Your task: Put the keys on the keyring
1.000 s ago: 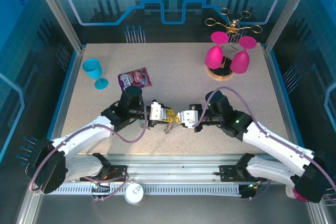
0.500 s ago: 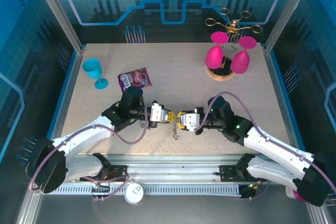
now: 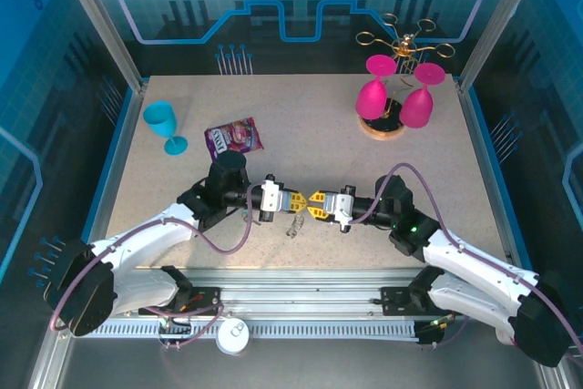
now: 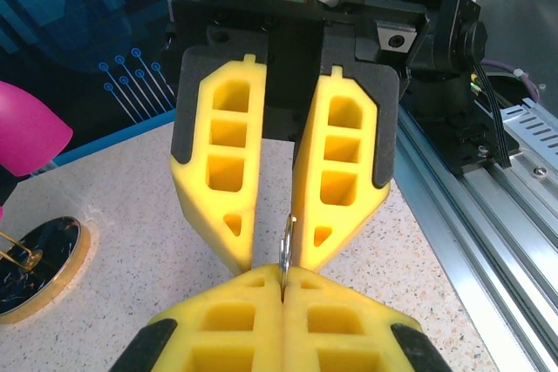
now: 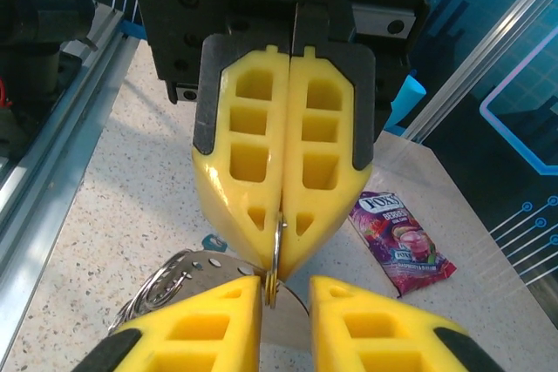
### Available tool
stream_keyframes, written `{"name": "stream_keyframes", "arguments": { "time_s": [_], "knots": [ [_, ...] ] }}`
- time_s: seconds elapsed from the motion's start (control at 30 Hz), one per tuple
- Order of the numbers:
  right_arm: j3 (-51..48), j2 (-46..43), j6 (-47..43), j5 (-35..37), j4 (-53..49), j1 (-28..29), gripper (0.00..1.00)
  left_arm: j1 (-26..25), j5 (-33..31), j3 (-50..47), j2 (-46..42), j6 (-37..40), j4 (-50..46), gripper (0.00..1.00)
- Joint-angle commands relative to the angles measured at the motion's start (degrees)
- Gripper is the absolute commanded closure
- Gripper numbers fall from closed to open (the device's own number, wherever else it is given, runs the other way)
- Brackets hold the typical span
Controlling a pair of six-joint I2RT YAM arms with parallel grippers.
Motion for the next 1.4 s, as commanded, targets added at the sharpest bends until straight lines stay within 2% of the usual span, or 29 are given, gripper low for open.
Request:
{"name": "stream_keyframes", "arguments": {
  "time_s": [0.0,0.33,0.5,0.57,0.63,0.7,0.73,0.83,0.9,1.1,1.27,1.33,1.37],
  "knots": [
    [0.0,-0.7,1.1,-2.5,3.0,-0.5,0.79,-0.3,2.4,-0.6,-0.9,-0.4,2.1,1.00],
    [0.4,0.5,1.5,-3.1,4.4,-0.4,0.87,-0.3,2.3,-0.6,-0.6,-1.2,2.6,1.00],
    [0.1,0.0,1.0,-1.5,3.7,-0.4,1.00,-0.3,1.8,-0.5,-0.6,-1.9,2.4,1.00],
    [0.5,-0.1,0.5,-1.7,2.5,-0.4,1.00,-0.3,1.6,-0.3,-0.7,-1.9,1.9,1.00],
    [1.1,-0.1,-0.3,-1.9,1.1,-0.3,1.00,-0.3,1.4,-0.1,-0.7,-1.9,1.4,0.96],
    [1.4,-0.1,-0.6,-2.1,0.5,-0.2,1.00,-0.3,1.4,0.0,-0.7,-1.9,1.1,0.83],
    [1.5,-0.1,-0.7,-2.2,0.2,-0.2,1.00,-0.3,1.5,0.1,-0.7,-2.0,1.1,0.81],
    [2.2,0.2,-1.4,-2.2,-1.7,-0.1,1.00,-0.4,1.9,0.5,-0.6,-2.1,0.6,0.79],
    [2.9,0.5,-2.0,-2.3,-3.0,0.1,1.00,-0.4,2.2,0.8,-0.6,-2.0,0.1,0.82],
    [4.2,1.0,-2.8,-2.3,-5.0,0.7,1.00,-0.4,2.8,1.7,0.1,-0.7,-2.4,0.99],
    [4.1,0.9,-2.8,-1.4,-5.2,0.9,1.00,-0.4,2.6,1.8,-0.4,0.5,-3.5,1.00],
    [2.6,0.0,-1.6,2.4,-4.2,0.9,0.71,-0.7,0.6,1.1,-1.2,1.6,-2.4,1.00],
    [1.4,-0.5,-1.1,5.0,-3.1,0.8,0.64,-1.0,-1.2,0.3,-1.9,2.5,-1.0,1.00]
  ]
}}
